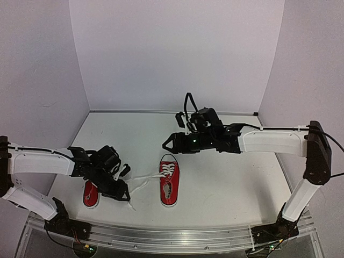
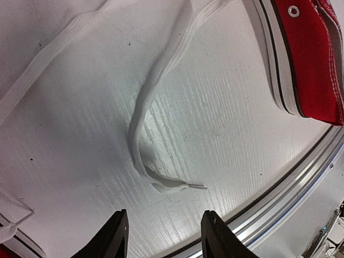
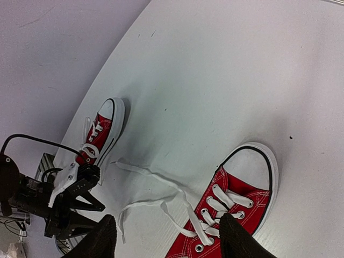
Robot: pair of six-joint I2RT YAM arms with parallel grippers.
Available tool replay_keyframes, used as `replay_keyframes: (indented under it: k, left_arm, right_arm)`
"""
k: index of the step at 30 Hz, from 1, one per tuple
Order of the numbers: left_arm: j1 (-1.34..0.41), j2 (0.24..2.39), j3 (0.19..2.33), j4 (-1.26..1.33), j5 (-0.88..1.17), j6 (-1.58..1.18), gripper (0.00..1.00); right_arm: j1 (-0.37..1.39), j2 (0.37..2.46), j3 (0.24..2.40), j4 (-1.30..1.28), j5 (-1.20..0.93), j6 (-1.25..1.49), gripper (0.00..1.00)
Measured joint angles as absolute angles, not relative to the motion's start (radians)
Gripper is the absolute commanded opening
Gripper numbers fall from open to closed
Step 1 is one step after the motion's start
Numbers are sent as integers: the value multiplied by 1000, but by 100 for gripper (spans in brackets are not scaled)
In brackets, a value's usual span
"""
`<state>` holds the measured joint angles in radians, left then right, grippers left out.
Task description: Tie the shoes
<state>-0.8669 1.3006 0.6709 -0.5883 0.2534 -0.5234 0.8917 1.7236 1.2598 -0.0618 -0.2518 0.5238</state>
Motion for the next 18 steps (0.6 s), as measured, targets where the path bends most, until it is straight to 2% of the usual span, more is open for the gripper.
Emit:
replay_keyframes:
  k: [18]
  left_arm:
    - [-875, 1454, 707, -560, 177, -502, 39]
  right_arm:
    - [891, 1697, 1222, -60, -251, 505, 61]
